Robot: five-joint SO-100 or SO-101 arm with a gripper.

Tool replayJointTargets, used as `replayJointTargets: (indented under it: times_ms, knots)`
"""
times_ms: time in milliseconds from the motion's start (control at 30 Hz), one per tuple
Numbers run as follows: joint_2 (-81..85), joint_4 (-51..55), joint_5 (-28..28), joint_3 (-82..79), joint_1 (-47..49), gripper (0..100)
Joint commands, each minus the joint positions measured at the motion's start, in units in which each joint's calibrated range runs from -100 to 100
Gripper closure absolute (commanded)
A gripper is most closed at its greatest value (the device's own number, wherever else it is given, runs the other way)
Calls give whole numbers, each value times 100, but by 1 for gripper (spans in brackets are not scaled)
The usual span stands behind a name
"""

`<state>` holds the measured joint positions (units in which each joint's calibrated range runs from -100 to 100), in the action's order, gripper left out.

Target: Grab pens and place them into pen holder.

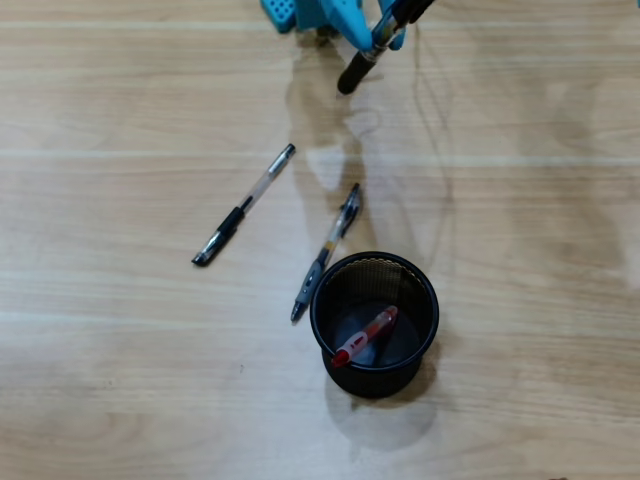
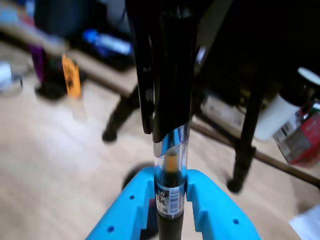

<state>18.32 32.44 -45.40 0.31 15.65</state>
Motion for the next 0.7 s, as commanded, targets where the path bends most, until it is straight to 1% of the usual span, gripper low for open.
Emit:
replayJointTargets:
  times_ms: [0,133,233,300,500,633,667]
  knots:
    - [238,-1759,-446,-549,119,98]
    - [222,-3489,-939,-1613,119,98]
    - [188,-4367,-1142,-2208,46,98]
    - [146,-4583,-1218,-2415,10,98]
    - [-383,-4652,-1233,-2388,-271,98]
    - [-1139,-4652,-1401,-1919,-390,98]
    - [-1643,-4652,-1472,-1550,-408,98]
